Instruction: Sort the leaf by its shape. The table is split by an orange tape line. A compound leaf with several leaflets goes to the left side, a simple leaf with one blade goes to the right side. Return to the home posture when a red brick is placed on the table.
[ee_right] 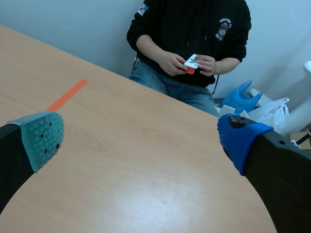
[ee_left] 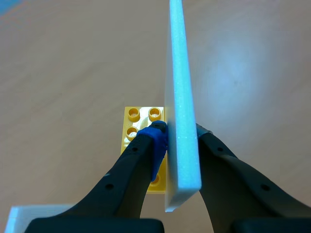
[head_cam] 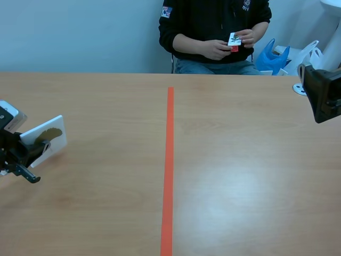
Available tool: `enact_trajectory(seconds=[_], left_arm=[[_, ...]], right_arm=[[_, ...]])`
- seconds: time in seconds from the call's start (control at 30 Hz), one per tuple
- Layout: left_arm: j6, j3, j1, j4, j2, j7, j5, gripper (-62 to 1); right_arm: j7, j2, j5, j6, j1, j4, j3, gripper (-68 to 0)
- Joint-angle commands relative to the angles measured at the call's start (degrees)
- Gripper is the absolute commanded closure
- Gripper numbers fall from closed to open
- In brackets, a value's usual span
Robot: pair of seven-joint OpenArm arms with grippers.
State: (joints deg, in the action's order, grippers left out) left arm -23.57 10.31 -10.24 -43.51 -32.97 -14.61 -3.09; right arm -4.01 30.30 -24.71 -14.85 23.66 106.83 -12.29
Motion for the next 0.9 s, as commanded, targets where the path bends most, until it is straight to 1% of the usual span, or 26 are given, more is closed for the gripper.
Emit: enact_trajectory(seconds=[0.0, 0.07, 0.17, 0.2, 0.27, 0.37, 0.4, 0.47, 0.57, 0.63, 0.7, 0.8, 0.87], left_arm=[[0.7, -1.14, -0.22, -0.98, -0.74, -0.7, -0.57, -6.4], [1.49, -1.33, 0.24, -0.98, -0.9, -0.72, -0.59, -6.4], [1.64, -1.36, 0.59, -0.98, -1.03, -0.83, -0.81, -6.7], [1.66, -1.36, 0.74, -0.98, -1.03, -0.9, -0.81, -8.0], [1.86, -1.36, 0.87, -0.98, -1.03, -0.94, -0.85, -14.5], [1.86, -1.36, 0.92, -0.98, -1.03, -0.96, -1.05, -27.0], [1.86, -1.36, 0.98, -0.98, -1.03, -0.94, -1.05, -29.6], [1.86, -1.36, 1.07, -0.98, -1.03, -0.96, -1.05, -31.9], [1.86, -1.36, 1.22, -0.98, -1.03, -1.36, -1.7, -32.5], [2.03, -1.36, 1.36, -0.98, -1.01, -1.51, -2.69, -37.3], [2.27, -1.36, 1.53, -0.98, -1.01, -1.77, -3.43, -44.2], [2.97, -1.36, 1.7, -0.98, -1.01, -2.05, -3.41, -53.6], [3.37, -1.36, 1.84, -0.98, -1.01, -2.21, -3.41, -58.1]], right_arm=[[-1.07, 0.79, -0.2, 0.22, -0.96, 1.38, -0.57, -67.9], [-1.07, 0.79, -0.2, 0.22, -0.96, 1.38, -0.57, -67.9], [-1.07, 0.79, -0.2, 0.22, -0.98, 1.38, -0.57, -67.9], [-1.07, 0.79, -0.2, 0.22, -0.98, 1.38, -0.57, -67.9], [-1.07, 0.79, -0.2, 0.22, -0.98, 1.38, -0.57, -67.9], [-1.07, 0.79, -0.2, 0.22, -0.98, 1.38, -0.57, -67.9], [-1.07, 0.79, -0.2, 0.22, -0.98, 1.38, -0.57, -67.9], [-1.07, 0.79, -0.2, 0.22, -0.98, 1.38, -0.57, -67.9], [-1.07, 0.79, -0.2, 0.22, -0.98, 1.38, -0.57, -67.9], [-1.07, 0.79, -0.2, 0.22, -0.98, 1.38, -0.57, -67.9], [-1.07, 0.79, -0.2, 0.22, -0.98, 1.38, -0.57, -67.9], [-1.07, 0.79, -0.2, 0.22, -0.98, 1.38, -0.57, -67.9], [-1.07, 0.79, -0.2, 0.22, -0.98, 1.38, -0.57, -67.9]])
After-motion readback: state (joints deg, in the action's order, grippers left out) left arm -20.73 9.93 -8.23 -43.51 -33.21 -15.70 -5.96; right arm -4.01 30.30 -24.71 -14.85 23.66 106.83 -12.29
